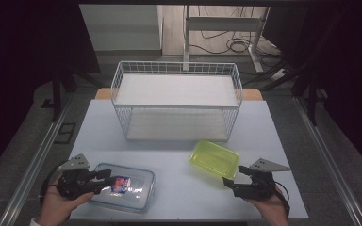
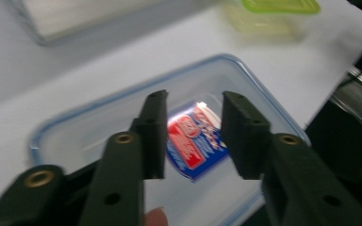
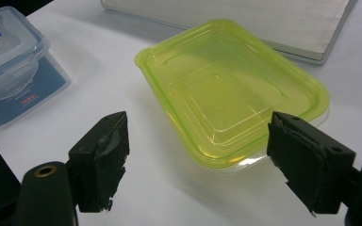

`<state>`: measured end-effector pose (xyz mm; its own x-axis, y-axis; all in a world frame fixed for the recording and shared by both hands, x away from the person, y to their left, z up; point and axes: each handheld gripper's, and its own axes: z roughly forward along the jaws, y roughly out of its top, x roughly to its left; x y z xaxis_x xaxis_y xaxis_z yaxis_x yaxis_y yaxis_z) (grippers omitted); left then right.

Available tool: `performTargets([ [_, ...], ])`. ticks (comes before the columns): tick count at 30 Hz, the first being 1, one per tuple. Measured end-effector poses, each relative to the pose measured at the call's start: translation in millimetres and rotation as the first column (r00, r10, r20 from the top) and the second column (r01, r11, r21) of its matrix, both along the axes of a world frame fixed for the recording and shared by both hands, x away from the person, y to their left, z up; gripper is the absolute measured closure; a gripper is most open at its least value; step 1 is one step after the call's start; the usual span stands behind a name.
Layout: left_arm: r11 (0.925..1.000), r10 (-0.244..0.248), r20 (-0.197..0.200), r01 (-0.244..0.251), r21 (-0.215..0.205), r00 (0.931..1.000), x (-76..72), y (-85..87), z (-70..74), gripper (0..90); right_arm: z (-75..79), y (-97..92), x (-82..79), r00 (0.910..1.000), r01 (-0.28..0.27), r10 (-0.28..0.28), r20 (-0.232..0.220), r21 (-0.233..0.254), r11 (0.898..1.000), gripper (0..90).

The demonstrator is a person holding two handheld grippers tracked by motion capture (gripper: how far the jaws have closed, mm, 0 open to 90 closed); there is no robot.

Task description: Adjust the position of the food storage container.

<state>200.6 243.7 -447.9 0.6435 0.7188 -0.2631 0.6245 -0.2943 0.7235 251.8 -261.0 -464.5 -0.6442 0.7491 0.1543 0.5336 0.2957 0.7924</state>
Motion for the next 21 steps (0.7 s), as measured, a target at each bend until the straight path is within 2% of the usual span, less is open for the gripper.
performTargets([
  [4, 0.9961, -0.086, -0.035, 0.087, 0.017, 0.9957, -5.4, -11.5, -4.8, 82.2, 0.2, 0.4, -0.3, 1.0000, 0.000, 0.000, 0.001, 0.000, 1.000, 21.7],
  [7, 0.9894, -0.143, -0.046, 0.144, 0.021, 0.9887, -10.7, -20.5, -7.4, 87.8, -0.3, 1.0, -0.1, 1.0000, -0.001, 0.001, 0.000, -0.002, 1.000, 21.8],
  [8, 0.9850, -0.169, -0.049, 0.170, 0.026, 0.9844, -13.0, -23.9, -7.3, 89.1, -0.5, 1.4, -0.2, 1.0000, -0.001, 0.001, -0.003, -0.002, 1.000, 21.8],
  [9, 0.9850, -0.169, -0.049, 0.170, 0.026, 0.9844, -13.0, -23.9, -7.3, 89.6, -0.8, 1.9, -0.3, 1.0000, -0.002, 0.002, -0.003, -0.003, 1.000, 21.8],
  [12, 0.9679, -0.246, -0.050, 0.248, 0.039, 0.9679, -19.9, -35.5, -6.8, 89.8, -0.8, 2.8, -0.4, 1.0000, -0.004, 0.004, -0.003, -0.005, 1.000, 21.8],
  [13, 0.9679, -0.246, -0.050, 0.248, 0.039, 0.9679, -19.9, -35.5, -6.8, 89.9, -0.8, 2.8, -0.4, 1.0000, -0.004, 0.004, -0.003, -0.005, 1.000, 21.8],
  [14, 0.9559, -0.287, -0.055, 0.290, 0.047, 0.9563, -22.5, -41.3, -8.4, 89.9, -0.8, 3.2, -0.5, 1.0000, -0.004, 0.004, -0.003, -0.006, 1.000, 21.8],
  [15, 0.9503, -0.303, -0.063, 0.306, 0.056, 0.9510, -23.4, -44.4, -10.1, 89.9, -0.8, 3.3, -0.6, 1.0000, -0.004, 0.004, -0.003, -0.007, 1.000, 21.8],
  [16, 0.9485, -0.308, -0.070, 0.312, 0.056, 0.9489, -24.4, -47.3, -11.8, 90.0, -0.7, 3.3, -0.7, 1.0000, -0.003, 0.003, -0.004, -0.007, 1.000, 21.8],
  [21, 0.9176, -0.372, -0.115, 0.384, 0.104, 0.9210, -26.3, -59.5, -21.8, 90.0, -0.7, 3.1, -0.8, 1.0000, -0.003, 0.003, -0.003, -0.009, 1.000, 21.8],
])
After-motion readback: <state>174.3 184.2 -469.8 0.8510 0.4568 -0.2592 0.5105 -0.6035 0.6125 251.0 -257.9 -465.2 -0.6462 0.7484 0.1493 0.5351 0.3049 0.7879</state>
